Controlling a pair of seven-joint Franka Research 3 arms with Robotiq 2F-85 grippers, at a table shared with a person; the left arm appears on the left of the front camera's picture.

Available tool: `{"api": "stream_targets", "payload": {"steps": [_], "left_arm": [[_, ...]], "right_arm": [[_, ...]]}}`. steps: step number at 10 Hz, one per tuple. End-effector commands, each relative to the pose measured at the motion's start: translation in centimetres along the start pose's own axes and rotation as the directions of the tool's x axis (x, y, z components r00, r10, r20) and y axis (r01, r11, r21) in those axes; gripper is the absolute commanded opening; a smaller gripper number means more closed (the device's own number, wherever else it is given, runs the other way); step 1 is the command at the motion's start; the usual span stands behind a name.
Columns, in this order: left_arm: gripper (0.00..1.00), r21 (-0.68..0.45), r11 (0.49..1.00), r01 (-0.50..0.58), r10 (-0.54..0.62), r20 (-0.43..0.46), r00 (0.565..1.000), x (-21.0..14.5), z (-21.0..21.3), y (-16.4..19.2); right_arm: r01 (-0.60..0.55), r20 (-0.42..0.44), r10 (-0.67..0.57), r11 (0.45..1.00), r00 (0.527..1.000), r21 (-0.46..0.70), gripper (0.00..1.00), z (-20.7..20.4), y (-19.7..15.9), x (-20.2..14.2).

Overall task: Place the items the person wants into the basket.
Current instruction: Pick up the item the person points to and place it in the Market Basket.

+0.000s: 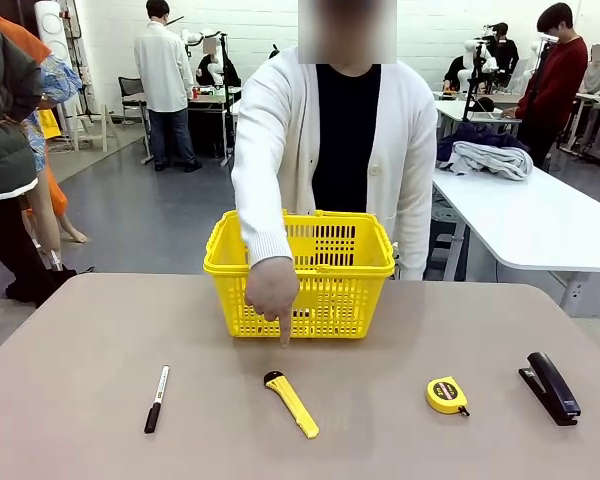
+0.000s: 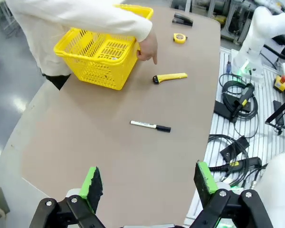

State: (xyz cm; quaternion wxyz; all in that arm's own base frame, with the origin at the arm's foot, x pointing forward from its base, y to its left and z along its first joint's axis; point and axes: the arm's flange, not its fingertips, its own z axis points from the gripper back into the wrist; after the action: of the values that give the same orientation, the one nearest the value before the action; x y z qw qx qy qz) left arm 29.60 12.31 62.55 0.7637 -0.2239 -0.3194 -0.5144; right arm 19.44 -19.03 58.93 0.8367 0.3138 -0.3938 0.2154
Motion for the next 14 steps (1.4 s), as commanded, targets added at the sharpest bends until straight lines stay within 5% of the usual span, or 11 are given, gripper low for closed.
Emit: {"api": "stream_targets", "payload": {"steps": [1, 3, 6, 9, 12, 14], "left_arm": [[1.00, -0.008, 0.998, -0.062, 0.059, -0.206, 0.977, 9.5, -3.2, -2.3], [1.00, 0.000, 0.987, -0.163, 0.142, -0.491, 0.860, 16.8, -9.3, -2.9], [1.00, 0.206, 0.957, -0.205, 0.291, -0.668, 0.685, 19.8, -21.9, -5.0], [1.00, 0.386, 0.911, -0.146, 0.368, -0.597, 0.713, 18.4, -29.1, -5.6], [1.00, 0.370, 0.901, -0.228, 0.409, -0.544, 0.733, 17.5, -30.5, -4.8], [1.00, 0.372, 0.911, -0.177, 0.378, -0.585, 0.717, 18.2, -30.7, -5.1]], "right_arm": [[-0.010, 0.016, 0.010, 1.000, 1.000, 0.017, 1.00, -0.1, 0.0, 0.0], [-0.010, 0.016, 0.010, 1.000, 1.000, 0.017, 1.00, -0.1, 0.0, 0.0], [-0.010, 0.016, 0.010, 1.000, 1.000, 0.017, 1.00, -0.1, 0.0, 0.0], [-0.010, 0.016, 0.010, 1.000, 1.000, 0.017, 1.00, -0.1, 0.0, 0.0], [-0.010, 0.016, 0.010, 1.000, 1.000, 0.017, 1.00, -0.1, 0.0, 0.0], [-0.010, 0.016, 0.010, 1.000, 1.000, 0.017, 1.00, -0.1, 0.0, 0.0]]}}
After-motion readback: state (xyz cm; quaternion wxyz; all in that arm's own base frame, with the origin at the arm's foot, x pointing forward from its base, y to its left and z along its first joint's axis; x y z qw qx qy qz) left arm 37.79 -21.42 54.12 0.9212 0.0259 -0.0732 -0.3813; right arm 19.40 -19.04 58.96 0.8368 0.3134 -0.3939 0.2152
